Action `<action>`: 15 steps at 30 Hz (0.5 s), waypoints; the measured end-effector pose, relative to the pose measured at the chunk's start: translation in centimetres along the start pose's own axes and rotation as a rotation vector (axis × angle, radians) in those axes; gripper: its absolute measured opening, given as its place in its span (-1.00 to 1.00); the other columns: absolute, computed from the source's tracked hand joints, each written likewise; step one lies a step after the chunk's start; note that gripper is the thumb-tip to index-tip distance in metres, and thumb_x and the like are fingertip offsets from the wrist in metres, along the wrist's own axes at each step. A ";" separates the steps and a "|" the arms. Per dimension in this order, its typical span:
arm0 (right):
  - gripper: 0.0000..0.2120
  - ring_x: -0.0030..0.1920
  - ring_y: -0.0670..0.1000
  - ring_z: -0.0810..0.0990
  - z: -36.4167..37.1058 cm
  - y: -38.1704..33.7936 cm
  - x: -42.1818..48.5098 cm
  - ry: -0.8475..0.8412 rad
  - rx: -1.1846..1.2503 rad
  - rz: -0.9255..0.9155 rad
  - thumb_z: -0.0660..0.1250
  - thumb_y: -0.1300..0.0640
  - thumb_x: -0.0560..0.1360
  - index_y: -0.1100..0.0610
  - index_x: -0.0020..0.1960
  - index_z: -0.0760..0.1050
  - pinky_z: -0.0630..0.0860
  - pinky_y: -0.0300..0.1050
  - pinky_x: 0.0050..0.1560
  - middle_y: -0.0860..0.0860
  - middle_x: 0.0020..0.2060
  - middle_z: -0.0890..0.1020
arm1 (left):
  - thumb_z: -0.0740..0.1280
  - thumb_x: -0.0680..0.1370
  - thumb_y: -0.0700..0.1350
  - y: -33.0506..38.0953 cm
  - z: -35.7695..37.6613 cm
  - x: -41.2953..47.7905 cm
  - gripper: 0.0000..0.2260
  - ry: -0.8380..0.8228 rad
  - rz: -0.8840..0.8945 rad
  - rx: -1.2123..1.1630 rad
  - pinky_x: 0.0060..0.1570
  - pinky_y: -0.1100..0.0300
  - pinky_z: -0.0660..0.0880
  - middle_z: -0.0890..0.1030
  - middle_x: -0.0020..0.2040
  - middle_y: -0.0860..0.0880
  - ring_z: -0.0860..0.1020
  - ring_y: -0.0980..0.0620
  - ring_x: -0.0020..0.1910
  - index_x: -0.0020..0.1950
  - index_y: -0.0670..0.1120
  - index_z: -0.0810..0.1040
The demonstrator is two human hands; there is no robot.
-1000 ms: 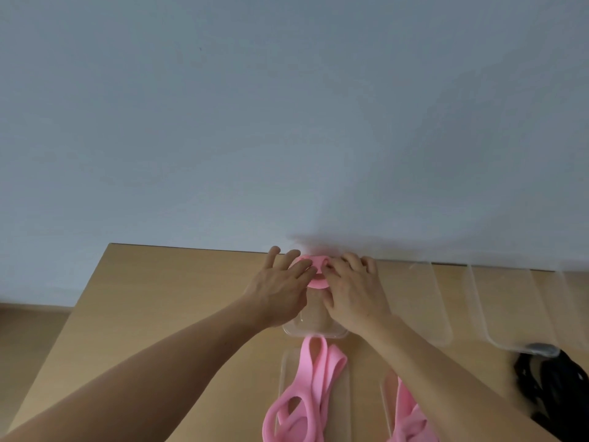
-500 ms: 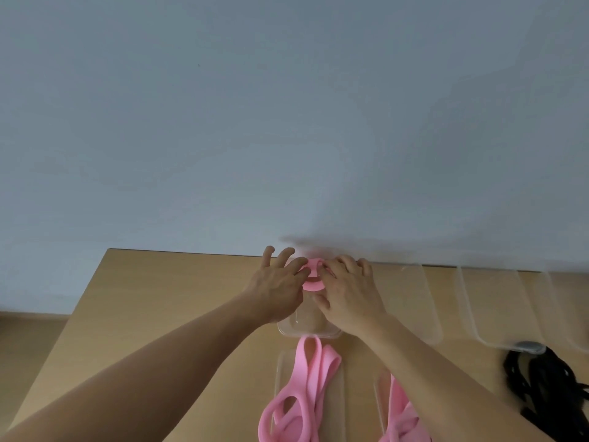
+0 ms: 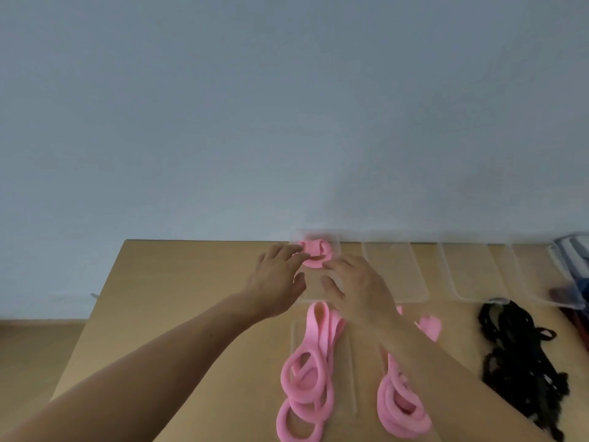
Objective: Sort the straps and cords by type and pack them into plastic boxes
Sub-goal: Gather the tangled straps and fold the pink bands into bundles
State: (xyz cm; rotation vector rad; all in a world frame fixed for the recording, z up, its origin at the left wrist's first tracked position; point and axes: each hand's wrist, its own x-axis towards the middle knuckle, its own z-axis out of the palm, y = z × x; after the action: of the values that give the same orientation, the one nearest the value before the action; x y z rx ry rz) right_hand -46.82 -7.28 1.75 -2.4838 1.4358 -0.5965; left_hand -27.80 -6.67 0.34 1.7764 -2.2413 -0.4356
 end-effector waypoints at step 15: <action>-0.85 -0.27 -0.03 0.56 6.7 -5.1 -12.7 -0.372 0.097 0.538 0.28 0.07 0.52 0.10 0.04 0.41 0.55 -0.14 -0.23 -0.01 -0.20 0.56 | 0.19 0.60 -0.08 0.0 2.2 -9.8 -0.63 -0.404 0.083 -0.058 0.29 0.13 0.34 0.45 0.40 0.01 0.39 -0.04 0.35 0.41 0.01 0.45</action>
State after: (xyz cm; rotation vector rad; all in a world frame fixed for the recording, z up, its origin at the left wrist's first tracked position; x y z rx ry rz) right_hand -45.49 6.19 -5.35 -1.8762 1.7527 -0.0875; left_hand -26.38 3.08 -1.77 1.6772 -2.5213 -0.9017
